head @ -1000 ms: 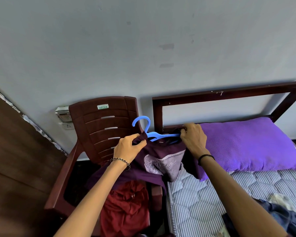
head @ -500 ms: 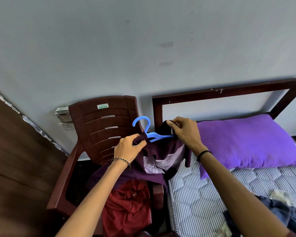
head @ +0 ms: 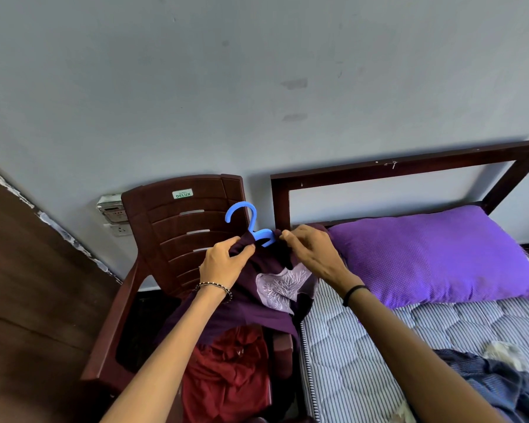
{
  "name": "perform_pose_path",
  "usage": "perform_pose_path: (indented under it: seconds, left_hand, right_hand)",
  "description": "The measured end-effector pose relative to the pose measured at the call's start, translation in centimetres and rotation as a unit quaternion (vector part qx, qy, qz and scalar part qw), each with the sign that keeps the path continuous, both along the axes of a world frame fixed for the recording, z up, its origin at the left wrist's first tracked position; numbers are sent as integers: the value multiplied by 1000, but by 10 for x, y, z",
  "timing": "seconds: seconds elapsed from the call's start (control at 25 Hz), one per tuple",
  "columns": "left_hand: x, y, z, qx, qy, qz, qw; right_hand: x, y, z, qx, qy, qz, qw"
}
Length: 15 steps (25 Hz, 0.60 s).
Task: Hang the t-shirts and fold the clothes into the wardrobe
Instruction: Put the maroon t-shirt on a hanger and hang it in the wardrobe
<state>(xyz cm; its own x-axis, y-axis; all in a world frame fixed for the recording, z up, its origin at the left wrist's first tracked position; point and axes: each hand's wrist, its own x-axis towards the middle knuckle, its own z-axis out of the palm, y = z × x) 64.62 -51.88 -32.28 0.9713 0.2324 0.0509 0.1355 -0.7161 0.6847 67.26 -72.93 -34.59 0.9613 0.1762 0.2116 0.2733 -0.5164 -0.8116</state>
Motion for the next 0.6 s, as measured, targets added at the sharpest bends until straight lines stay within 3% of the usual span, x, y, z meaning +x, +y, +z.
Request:
perform_pose_path:
  seconds: [0.28, 0.44, 0.6]
  left_hand:
    - [2, 5, -1, -21, 3, -16, 1000]
    - [5, 0, 3, -19, -1, -26, 999]
    - [7, -4, 11, -6, -4, -42, 999]
  right_hand:
    - [10, -10, 3, 13, -27, 9, 1000]
    - [16, -22, 5, -38, -39, 30, 998]
    - [14, -27, 9, 17, -83, -59, 995]
